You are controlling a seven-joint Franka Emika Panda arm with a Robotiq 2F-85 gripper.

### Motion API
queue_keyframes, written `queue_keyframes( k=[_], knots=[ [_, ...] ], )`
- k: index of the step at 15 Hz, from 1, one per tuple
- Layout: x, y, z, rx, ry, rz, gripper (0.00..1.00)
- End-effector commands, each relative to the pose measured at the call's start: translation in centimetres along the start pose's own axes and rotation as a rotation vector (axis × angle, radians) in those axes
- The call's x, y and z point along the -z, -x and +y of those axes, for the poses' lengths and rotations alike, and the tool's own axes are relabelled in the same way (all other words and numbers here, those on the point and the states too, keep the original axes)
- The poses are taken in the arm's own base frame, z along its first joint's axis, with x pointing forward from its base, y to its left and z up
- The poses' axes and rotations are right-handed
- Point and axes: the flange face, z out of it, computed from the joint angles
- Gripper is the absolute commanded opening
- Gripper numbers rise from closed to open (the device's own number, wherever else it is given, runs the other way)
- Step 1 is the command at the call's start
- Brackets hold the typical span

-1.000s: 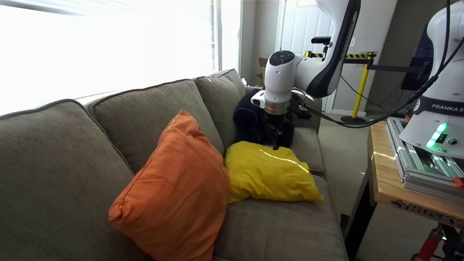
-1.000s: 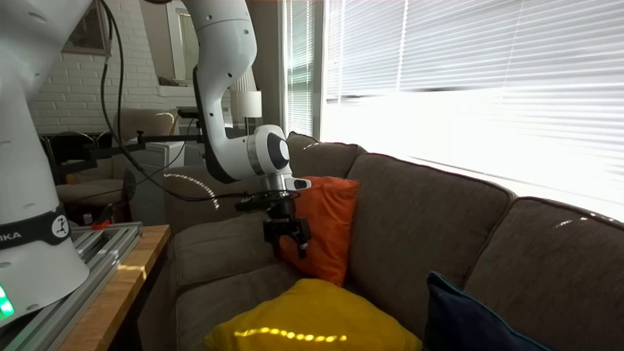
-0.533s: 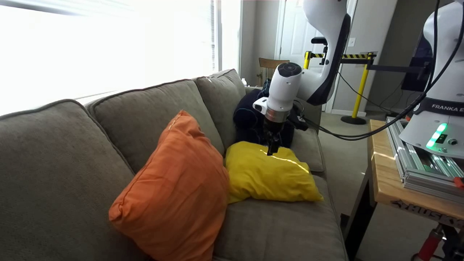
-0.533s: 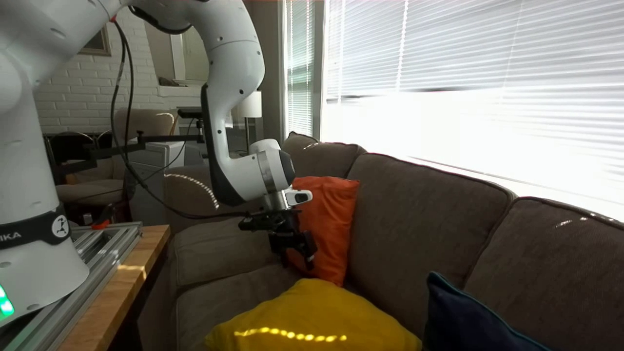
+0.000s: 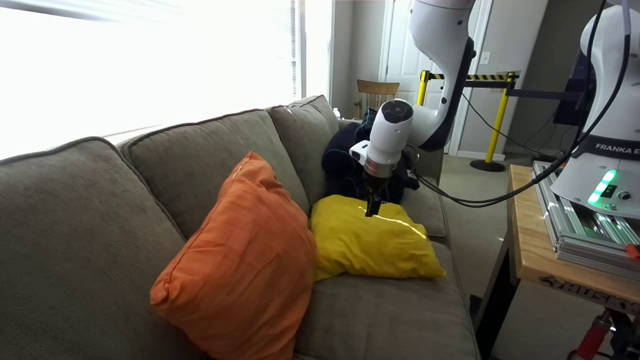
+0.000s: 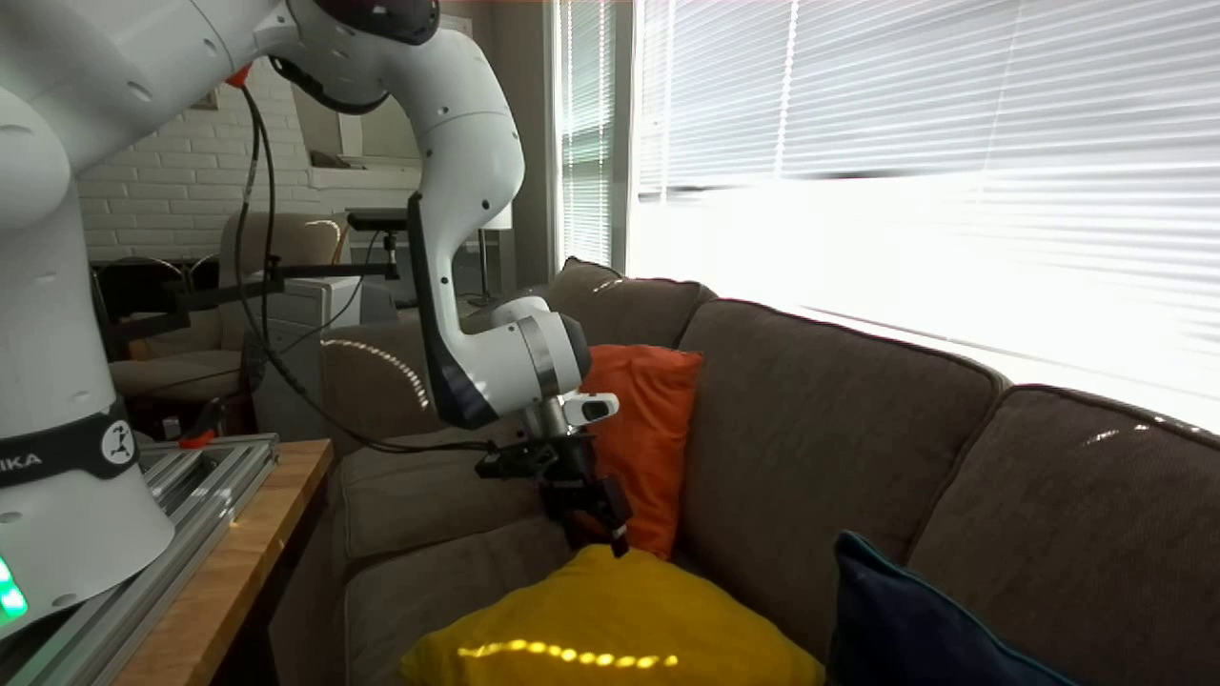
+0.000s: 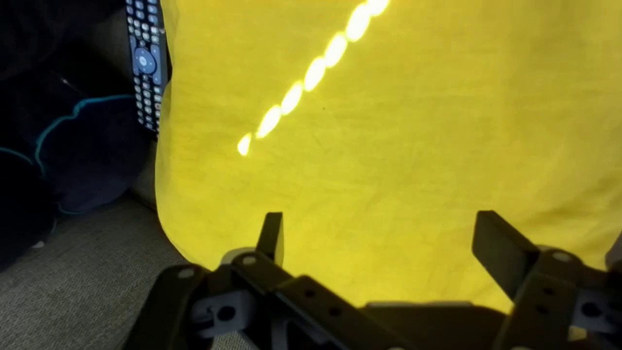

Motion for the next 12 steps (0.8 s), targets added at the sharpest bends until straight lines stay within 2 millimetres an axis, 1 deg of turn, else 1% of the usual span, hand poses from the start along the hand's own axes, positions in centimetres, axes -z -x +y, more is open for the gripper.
queue_keyframes(
  k=[1, 4, 6, 8, 10, 12],
  knots=[
    [-2.3, 1.2, 0.4, -0.014, -0.021, -0.023, 1.0],
    [-4.1, 2.7, 1.1, -0.028, -0.039, -0.056, 1.0],
    [-5.4, 4.2, 1.2, -0.051, -0.112, -0.079, 1.0],
    [-6.7, 5.2, 1.0, -0.067, -0.183, -0.087, 1.0],
    [-7.8, 5.7, 0.9, -0.079, -0.234, -0.087, 1.0],
    [-8.8, 5.5, 1.2, -0.087, -0.238, -0.083, 1.0]
  ],
)
